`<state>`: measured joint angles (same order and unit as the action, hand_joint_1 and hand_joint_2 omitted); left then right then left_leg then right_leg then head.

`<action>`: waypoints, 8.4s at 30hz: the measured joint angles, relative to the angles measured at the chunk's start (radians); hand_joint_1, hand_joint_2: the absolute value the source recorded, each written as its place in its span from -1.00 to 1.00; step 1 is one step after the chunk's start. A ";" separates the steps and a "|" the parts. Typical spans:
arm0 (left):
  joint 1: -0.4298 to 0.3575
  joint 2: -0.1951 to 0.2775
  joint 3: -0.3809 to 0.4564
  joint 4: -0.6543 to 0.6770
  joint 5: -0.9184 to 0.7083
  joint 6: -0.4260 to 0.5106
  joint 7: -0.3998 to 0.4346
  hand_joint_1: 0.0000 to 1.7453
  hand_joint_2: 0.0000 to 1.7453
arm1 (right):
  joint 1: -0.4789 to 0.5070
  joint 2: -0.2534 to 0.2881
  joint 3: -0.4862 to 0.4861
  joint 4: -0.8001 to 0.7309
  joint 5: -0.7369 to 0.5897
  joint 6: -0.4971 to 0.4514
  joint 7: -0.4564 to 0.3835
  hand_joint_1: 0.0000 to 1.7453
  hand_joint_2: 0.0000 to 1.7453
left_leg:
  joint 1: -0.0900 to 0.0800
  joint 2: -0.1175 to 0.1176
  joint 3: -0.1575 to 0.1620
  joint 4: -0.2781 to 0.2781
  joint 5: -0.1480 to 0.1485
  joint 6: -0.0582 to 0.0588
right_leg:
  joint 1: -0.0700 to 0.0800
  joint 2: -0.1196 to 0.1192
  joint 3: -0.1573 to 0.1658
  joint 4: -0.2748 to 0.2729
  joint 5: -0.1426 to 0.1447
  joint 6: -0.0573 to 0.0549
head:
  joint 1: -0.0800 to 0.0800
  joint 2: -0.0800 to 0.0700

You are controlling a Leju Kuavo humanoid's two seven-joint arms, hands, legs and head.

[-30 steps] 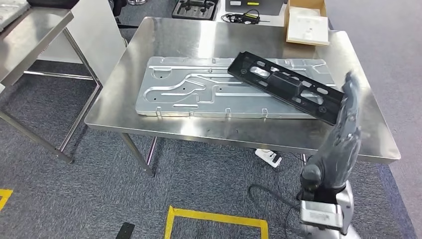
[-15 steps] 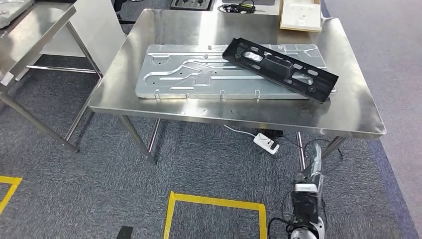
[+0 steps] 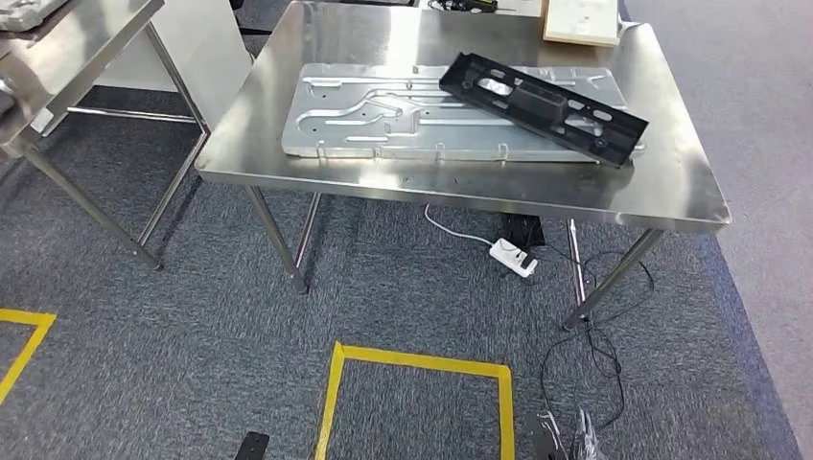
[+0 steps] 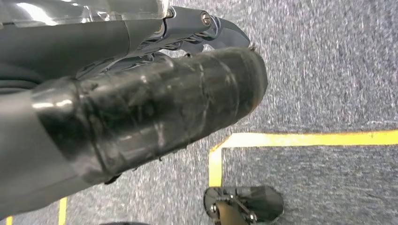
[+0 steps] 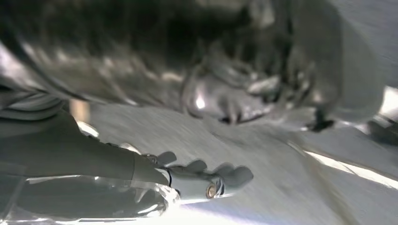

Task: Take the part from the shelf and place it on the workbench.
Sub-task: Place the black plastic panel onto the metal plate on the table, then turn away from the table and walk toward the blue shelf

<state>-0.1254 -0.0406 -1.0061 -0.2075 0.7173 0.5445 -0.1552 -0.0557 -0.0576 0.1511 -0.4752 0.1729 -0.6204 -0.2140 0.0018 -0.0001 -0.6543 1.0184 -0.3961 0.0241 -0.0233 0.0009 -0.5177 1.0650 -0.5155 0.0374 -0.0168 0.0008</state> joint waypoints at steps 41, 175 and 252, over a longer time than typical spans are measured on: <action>-0.144 -0.023 -0.090 0.000 0.048 -0.058 0.414 -1.00 -1.00 | -0.120 0.143 0.324 0.222 0.373 0.524 0.341 -1.00 -1.00 | 0.008 -0.008 -0.048 0.269 -0.209 -0.040 | 0.006 -0.046 -0.076 -0.027 0.054 -0.052 | -0.015 0.000; -0.004 0.069 -0.110 0.004 -0.184 -0.321 0.352 -1.00 -1.00 | -0.043 0.076 0.521 0.254 -0.018 0.712 0.383 -1.00 -1.00 | 0.007 -0.003 0.065 -0.013 -0.055 0.006 | 0.014 -0.035 -0.045 0.081 -0.082 -0.016 | 0.010 0.000; -0.014 0.031 -0.316 0.004 -0.218 -0.321 0.348 -1.00 -1.00 | -0.049 0.081 0.658 0.257 0.024 0.581 0.392 -1.00 -1.00 | 0.011 -0.029 -0.039 0.152 -0.124 -0.046 | 0.010 0.001 -0.005 -0.063 0.034 -0.062 | -0.003 0.000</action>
<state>-0.1393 -0.0099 -1.3224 -0.2037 0.4995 0.2239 0.1932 -0.1042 0.0237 0.8091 -0.2177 0.1966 -0.0392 0.1778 0.0130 -0.0296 -0.6934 1.1705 -0.5198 -0.0224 -0.0132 0.0022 -0.5223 1.0022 -0.4813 -0.0246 -0.0196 0.0008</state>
